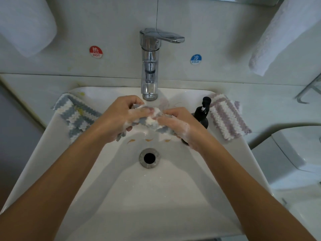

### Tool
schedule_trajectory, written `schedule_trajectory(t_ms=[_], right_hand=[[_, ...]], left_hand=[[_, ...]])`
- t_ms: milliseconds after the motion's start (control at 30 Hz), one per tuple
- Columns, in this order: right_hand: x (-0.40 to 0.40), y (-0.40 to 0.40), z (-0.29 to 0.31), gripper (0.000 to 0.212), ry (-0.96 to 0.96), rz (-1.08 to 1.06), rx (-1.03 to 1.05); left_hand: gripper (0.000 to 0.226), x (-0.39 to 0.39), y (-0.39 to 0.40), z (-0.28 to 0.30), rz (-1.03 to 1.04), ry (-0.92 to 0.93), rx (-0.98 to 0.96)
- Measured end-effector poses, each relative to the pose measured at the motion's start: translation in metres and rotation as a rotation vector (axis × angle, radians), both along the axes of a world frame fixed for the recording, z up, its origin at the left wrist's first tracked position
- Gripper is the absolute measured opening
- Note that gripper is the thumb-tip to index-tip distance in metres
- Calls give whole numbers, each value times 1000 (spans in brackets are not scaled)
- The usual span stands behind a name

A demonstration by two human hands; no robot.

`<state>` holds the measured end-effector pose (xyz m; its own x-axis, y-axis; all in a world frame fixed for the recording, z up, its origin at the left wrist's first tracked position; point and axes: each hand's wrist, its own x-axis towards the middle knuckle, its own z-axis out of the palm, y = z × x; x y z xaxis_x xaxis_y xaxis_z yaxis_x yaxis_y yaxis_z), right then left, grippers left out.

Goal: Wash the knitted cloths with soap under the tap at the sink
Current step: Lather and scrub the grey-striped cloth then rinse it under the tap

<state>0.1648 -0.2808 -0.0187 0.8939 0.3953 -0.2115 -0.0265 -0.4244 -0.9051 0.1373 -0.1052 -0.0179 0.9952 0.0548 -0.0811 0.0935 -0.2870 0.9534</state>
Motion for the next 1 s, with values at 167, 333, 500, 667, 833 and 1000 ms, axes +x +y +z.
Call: schedule_trajectory(t_ms=[167,333,500,667,833,1000], right_hand=[[6,-6,-3,6,-112,24,-175],[5,-2,-12,19,-340,41,-288],[1,2,-16,16,-472,15,-93],[-1,9,-19,45,-501,-149,92],[-2,14,-13,43,-384,-406,276],[-28,38,-24,36,-259,-321,380]], left_hand=[[17,-3,5,6,-68,18,87],[19,-2,5,2,-22,-35,257],[19,1,6,-4,23,-39,254],[11,-6,-18,-12,72,-121,293],[43,-26,-53,-18,144,-383,337],[46,-14,-60,-25,453,-321,36]])
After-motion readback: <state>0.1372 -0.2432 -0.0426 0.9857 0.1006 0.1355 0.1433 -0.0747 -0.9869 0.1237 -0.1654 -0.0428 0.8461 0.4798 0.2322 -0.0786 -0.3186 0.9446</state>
